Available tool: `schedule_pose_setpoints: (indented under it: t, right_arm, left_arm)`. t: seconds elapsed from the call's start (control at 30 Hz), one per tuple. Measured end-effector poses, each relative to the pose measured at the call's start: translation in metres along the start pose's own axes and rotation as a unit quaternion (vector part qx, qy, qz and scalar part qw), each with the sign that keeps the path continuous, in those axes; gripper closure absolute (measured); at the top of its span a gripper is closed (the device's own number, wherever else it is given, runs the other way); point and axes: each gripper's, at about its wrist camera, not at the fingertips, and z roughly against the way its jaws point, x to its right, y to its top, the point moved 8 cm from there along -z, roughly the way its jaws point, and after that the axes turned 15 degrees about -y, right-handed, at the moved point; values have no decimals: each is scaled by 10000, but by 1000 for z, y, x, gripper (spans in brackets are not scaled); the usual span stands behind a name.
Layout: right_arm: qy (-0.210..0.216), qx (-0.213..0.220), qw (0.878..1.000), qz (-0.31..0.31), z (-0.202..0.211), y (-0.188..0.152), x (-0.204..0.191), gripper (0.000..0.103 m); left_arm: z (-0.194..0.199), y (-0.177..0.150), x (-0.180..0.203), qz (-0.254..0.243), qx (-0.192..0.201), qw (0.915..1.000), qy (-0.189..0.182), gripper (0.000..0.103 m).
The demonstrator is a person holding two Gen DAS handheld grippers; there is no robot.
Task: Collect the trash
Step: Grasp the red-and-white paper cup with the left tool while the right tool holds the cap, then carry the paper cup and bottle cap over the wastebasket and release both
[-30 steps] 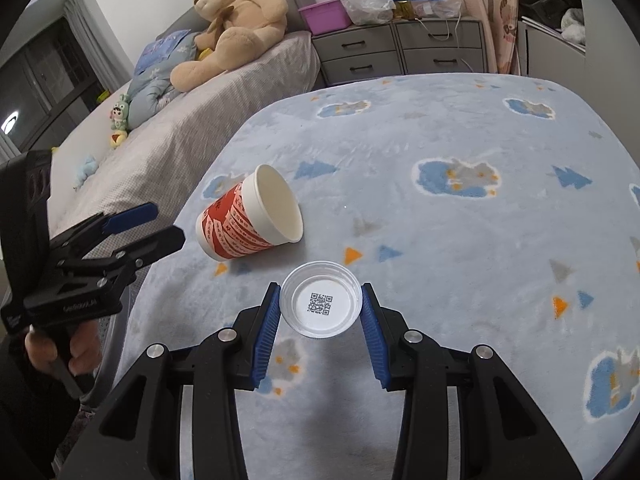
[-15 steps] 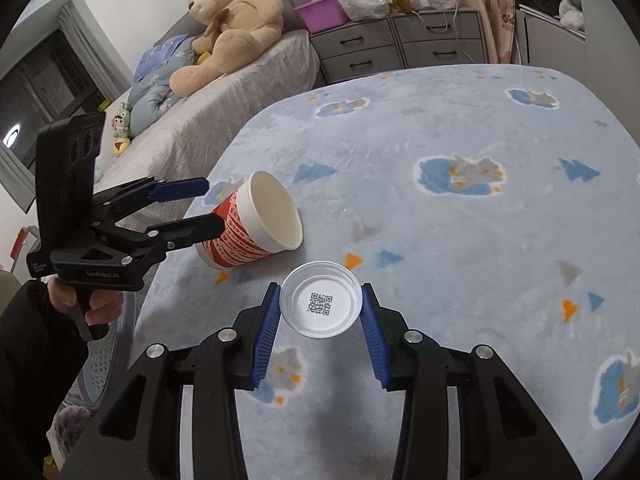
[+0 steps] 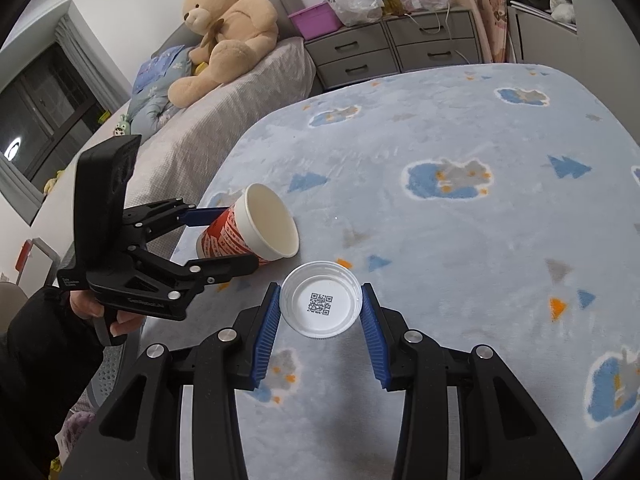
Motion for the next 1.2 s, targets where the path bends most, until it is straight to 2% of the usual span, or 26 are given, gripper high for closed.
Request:
schedule_pose_setpoints:
  t: [0.13,0.3,0.5,0.57,0.83,1.13,1.2]
  right_arm:
    - [16,37,10000,-15,4,1,2,64]
    - [28,67,10000,-43,6,2,4,64]
    - [27,96,9999,-57,9,3,6,64]
    - [14,100,9999,-52,9,3,6,64]
    - [27,108,9999,40,10,2,-1,64]
    - [163,270,9992,256,22,4,-27,64]
    - [207,331,9986,354,27,4,-37,64]
  left_arm:
    - [-8,-2,-6,57,-189,9995,229,24]
    - [-12,0,-13,318,-97,9983,487,24]
    - [-14,-6,-20,803,101,9936,785,39]
    - [-7,-13,-21,1102,261,9897,880,43]
    - [21,-51,-4,1782,901,9703,1368,43]
    - [88,-86,31,1893,1500,9439,2250,43]
    - [102,-92,38,1894,1593,9400,2348,43]
